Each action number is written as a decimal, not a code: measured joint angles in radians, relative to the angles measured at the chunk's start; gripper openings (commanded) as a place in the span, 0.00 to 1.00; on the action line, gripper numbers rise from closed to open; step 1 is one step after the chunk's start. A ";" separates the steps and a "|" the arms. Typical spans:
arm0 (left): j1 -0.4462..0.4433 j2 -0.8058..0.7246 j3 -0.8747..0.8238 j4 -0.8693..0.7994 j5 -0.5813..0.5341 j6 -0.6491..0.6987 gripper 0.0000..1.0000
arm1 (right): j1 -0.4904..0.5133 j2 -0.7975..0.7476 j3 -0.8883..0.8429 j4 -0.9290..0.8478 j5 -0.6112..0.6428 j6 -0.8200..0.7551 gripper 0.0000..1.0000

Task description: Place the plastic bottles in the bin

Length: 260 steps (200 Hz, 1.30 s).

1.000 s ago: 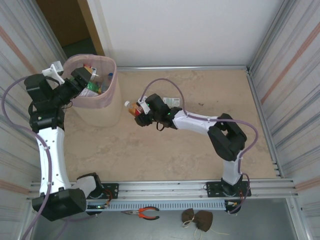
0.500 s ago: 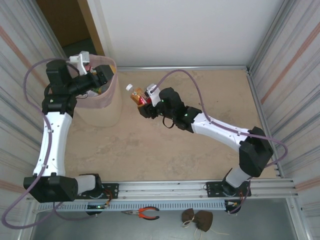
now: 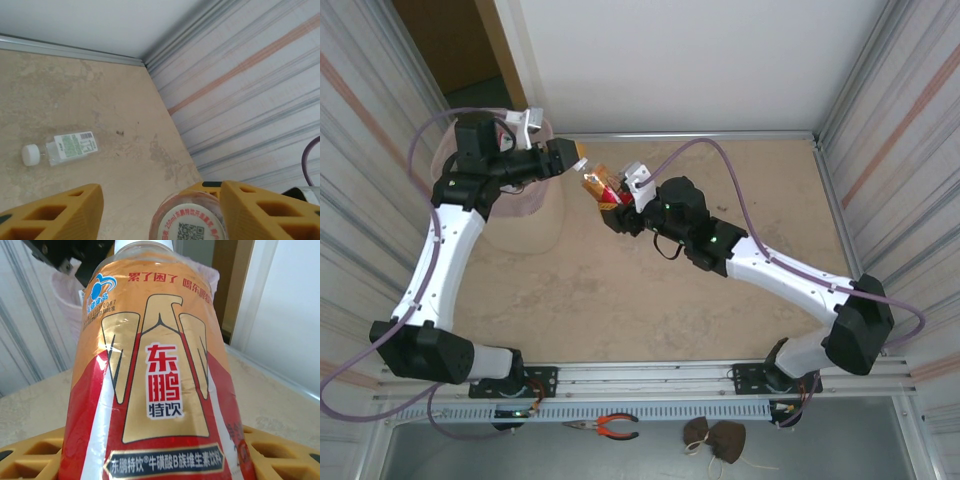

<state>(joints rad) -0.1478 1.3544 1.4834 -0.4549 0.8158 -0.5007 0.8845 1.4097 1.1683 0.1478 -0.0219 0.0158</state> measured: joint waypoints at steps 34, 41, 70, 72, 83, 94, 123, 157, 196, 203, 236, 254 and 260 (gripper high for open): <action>-0.025 0.001 0.000 0.012 0.015 -0.010 0.44 | 0.000 -0.003 0.000 0.003 0.003 -0.019 0.50; -0.026 0.001 0.000 0.014 0.016 -0.013 0.42 | 0.000 -0.003 0.000 0.002 0.005 -0.024 0.51; -0.029 0.000 0.000 0.030 0.026 -0.021 0.31 | 0.000 -0.003 -0.001 0.001 0.010 -0.028 0.51; -0.029 0.000 0.000 0.032 0.026 -0.024 0.30 | 0.000 -0.003 -0.001 0.002 0.010 -0.028 0.51; -0.029 0.000 0.000 0.036 0.027 -0.027 0.27 | 0.000 -0.003 -0.001 0.002 0.012 -0.029 0.51; -0.029 0.000 0.000 0.038 0.028 -0.027 0.24 | 0.000 -0.003 -0.001 0.003 0.016 -0.029 0.51; -0.029 0.000 0.000 0.040 0.028 -0.027 0.23 | 0.000 -0.003 -0.001 0.005 0.019 -0.029 0.63; -0.015 0.000 0.030 0.017 0.010 -0.010 0.24 | 0.000 -0.009 -0.001 0.004 0.027 -0.029 0.76; 0.084 -0.003 0.100 0.002 -0.040 0.026 0.23 | 0.000 -0.063 -0.018 -0.001 0.048 -0.029 0.78; 0.107 -0.003 0.108 0.002 -0.051 0.031 0.22 | 0.000 -0.074 -0.024 -0.002 0.052 -0.029 0.78; 0.229 -0.006 0.130 0.011 -0.096 0.057 0.22 | 0.000 -0.113 -0.048 -0.005 0.065 -0.029 0.78; 0.294 -0.008 0.131 0.034 -0.119 0.064 0.21 | 0.000 -0.119 -0.055 -0.013 0.072 -0.028 0.77; 0.315 -0.008 0.133 0.041 -0.132 0.069 0.21 | 0.000 -0.120 -0.057 -0.016 0.073 -0.028 0.77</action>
<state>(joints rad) 0.1669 1.3464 1.6161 -0.4141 0.6838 -0.4320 0.8845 1.2900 1.1114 0.1314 0.0513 -0.0124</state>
